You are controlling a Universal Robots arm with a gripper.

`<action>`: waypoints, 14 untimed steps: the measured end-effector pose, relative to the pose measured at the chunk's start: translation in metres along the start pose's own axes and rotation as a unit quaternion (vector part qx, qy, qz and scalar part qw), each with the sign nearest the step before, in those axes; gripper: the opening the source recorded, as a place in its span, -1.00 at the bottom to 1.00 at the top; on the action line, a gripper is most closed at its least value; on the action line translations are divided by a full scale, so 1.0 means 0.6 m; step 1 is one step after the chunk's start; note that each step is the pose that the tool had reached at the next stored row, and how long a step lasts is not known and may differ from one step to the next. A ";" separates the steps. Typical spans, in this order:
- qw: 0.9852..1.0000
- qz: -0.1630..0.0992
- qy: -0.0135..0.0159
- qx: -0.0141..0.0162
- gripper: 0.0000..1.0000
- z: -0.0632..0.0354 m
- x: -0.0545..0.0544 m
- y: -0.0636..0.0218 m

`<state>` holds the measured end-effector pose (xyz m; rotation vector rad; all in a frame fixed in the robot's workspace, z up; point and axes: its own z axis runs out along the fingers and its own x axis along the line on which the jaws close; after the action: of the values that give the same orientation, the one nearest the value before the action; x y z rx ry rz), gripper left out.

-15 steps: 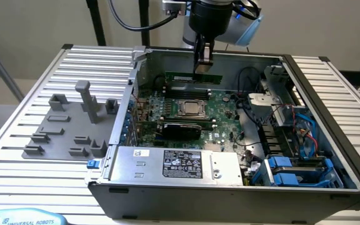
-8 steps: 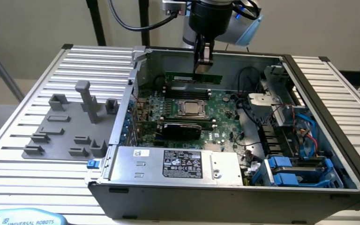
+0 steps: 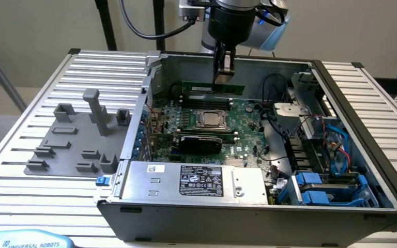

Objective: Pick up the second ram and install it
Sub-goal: 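Insert the second ram into the second slot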

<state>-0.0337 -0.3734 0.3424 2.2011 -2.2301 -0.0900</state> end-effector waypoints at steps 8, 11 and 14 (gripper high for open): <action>1.000 0.000 0.000 0.000 -0.73 0.024 0.001 -0.001; 1.000 0.000 0.000 0.000 -0.73 0.033 0.001 -0.001; 1.000 0.000 0.000 0.000 -0.73 0.042 0.002 -0.002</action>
<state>-0.0338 -0.3734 0.3171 2.2011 -2.2302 -0.0899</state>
